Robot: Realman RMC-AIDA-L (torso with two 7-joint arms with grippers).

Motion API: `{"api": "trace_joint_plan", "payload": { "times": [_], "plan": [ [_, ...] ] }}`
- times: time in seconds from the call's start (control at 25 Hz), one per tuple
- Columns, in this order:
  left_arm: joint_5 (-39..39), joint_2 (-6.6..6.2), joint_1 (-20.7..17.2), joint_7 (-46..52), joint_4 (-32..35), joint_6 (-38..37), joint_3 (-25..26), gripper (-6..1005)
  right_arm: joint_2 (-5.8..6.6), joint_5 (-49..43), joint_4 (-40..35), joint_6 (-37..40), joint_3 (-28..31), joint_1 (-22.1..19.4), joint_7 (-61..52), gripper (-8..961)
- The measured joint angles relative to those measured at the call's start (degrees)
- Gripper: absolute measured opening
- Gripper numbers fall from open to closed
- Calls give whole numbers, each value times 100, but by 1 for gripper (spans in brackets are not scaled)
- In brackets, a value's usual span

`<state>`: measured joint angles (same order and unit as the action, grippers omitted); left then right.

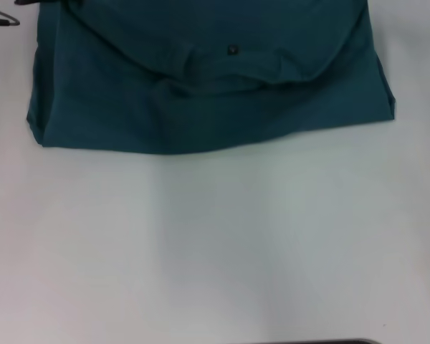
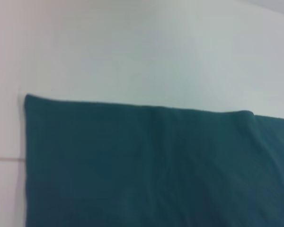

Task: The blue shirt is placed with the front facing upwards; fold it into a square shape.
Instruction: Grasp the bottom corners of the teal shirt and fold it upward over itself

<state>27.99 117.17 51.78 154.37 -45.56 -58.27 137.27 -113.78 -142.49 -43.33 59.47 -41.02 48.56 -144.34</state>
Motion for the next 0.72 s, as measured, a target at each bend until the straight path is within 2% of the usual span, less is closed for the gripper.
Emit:
{"api": "trace_joint_plan", "payload": {
  "times": [0.24,0.72],
  "plan": [
    [-8,45,46,24,28,351,-176,18,-58,-23,29,-547,-564,98,-37,49],
    [-22,81,68,-42,33,867,-213,21,-99,-33,90,-1084,-643,118,-63,53]
  ]
}}
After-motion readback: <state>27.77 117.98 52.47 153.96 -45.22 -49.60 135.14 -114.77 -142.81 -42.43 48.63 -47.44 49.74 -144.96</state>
